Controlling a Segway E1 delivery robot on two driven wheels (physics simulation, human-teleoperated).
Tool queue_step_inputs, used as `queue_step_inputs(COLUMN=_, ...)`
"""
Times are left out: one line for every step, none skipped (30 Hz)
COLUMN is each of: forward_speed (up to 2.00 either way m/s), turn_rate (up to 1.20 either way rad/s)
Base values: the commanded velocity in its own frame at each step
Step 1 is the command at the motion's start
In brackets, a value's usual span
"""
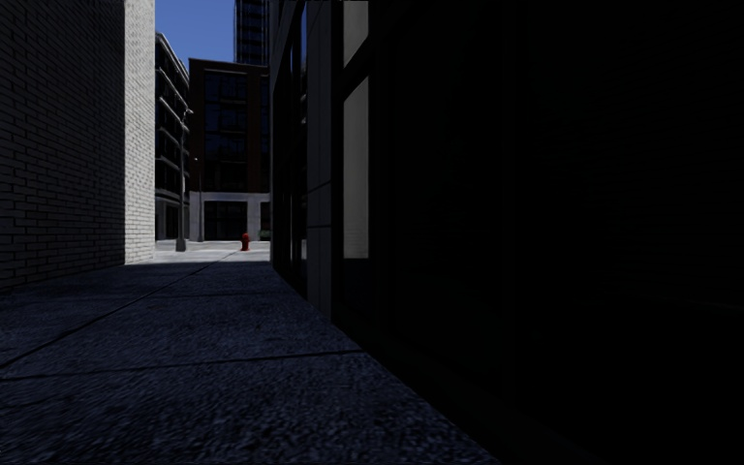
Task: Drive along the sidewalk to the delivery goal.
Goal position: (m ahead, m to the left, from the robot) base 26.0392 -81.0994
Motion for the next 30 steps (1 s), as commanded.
queue_step_inputs(forward_speed=2.0, turn_rate=0.79)
queue_step_inputs(forward_speed=2.0, turn_rate=0.79)
queue_step_inputs(forward_speed=2.0, turn_rate=0.79)
queue_step_inputs(forward_speed=2.0, turn_rate=0.79)
queue_step_inputs(forward_speed=2.0, turn_rate=0.79)
queue_step_inputs(forward_speed=2.0, turn_rate=0.79)
queue_step_inputs(forward_speed=2.0, turn_rate=0.79)
queue_step_inputs(forward_speed=2.0, turn_rate=0.79)
queue_step_inputs(forward_speed=2.0, turn_rate=0.79)
queue_step_inputs(forward_speed=2.0, turn_rate=0.79)
queue_step_inputs(forward_speed=2.0, turn_rate=0.79)
queue_step_inputs(forward_speed=2.0, turn_rate=0.79)
queue_step_inputs(forward_speed=2.0, turn_rate=0.79)
queue_step_inputs(forward_speed=2.0, turn_rate=0.79)
queue_step_inputs(forward_speed=2.0, turn_rate=0.78)
queue_step_inputs(forward_speed=2.0, turn_rate=0.68)
queue_step_inputs(forward_speed=2.0, turn_rate=0.0)
queue_step_inputs(forward_speed=2.0, turn_rate=0.0)
queue_step_inputs(forward_speed=2.0, turn_rate=0.0)
queue_step_inputs(forward_speed=2.0, turn_rate=0.0)
queue_step_inputs(forward_speed=2.0, turn_rate=0.0)
queue_step_inputs(forward_speed=2.0, turn_rate=0.0)
queue_step_inputs(forward_speed=2.0, turn_rate=0.0)
queue_step_inputs(forward_speed=2.0, turn_rate=0.0)
queue_step_inputs(forward_speed=2.0, turn_rate=0.0)
queue_step_inputs(forward_speed=2.0, turn_rate=0.0)
queue_step_inputs(forward_speed=2.0, turn_rate=0.0)
queue_step_inputs(forward_speed=2.0, turn_rate=0.0)
queue_step_inputs(forward_speed=2.0, turn_rate=0.0)
queue_step_inputs(forward_speed=2.0, turn_rate=0.0)
